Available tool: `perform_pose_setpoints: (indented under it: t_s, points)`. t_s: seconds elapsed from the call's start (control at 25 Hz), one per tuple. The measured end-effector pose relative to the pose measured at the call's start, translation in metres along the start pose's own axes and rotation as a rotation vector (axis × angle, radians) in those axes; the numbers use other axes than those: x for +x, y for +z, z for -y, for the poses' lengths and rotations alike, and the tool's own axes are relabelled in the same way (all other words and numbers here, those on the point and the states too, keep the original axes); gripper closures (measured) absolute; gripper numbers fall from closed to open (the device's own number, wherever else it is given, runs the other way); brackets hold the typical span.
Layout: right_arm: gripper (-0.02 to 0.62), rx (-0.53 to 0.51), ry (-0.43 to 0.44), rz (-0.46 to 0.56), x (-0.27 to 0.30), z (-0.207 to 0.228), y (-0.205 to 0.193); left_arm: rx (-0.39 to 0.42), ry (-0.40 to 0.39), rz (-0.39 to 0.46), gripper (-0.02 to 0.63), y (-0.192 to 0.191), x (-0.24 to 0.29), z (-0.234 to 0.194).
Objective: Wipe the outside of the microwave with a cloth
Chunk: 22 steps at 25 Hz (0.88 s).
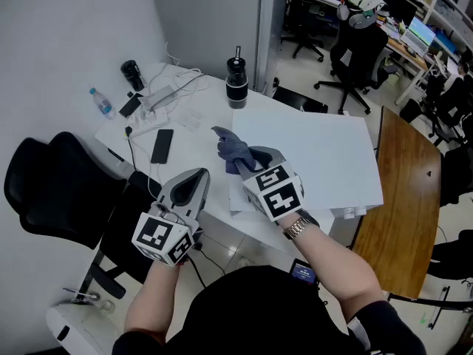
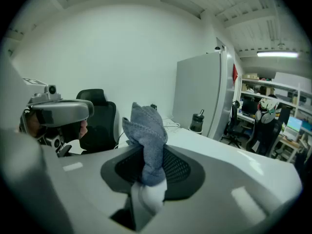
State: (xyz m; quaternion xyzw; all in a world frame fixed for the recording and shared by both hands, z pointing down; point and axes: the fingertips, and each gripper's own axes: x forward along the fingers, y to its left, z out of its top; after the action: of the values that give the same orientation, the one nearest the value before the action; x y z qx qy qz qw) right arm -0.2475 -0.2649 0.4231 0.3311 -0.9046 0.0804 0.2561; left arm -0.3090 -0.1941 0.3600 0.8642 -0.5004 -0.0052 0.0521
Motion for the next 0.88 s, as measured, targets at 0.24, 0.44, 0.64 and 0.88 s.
perform_pose_setpoints:
  t_s: [0.24, 0.44, 0.64, 0.88]
  points:
    - [0.489, -0.004, -0.017, -0.022, -0.006, 0.015, -0.008, 0.012, -0.025, 0.007, 0.601, 0.003, 0.012, 0.006]
    - [0.491, 0.004, -0.055, -0.035, -0.021, 0.036, -0.019, 0.020, -0.044, 0.014, 0.601, 0.009, 0.020, 0.018]
    - [0.491, 0.023, -0.084, -0.036, -0.037, 0.058, -0.029, 0.030, -0.045, 0.017, 0.601, 0.014, 0.025, 0.034]
    - [0.491, 0.035, -0.102, -0.040, -0.060, 0.084, -0.042, 0.043, -0.042, 0.019, 0.601, 0.021, 0.035, 0.059]
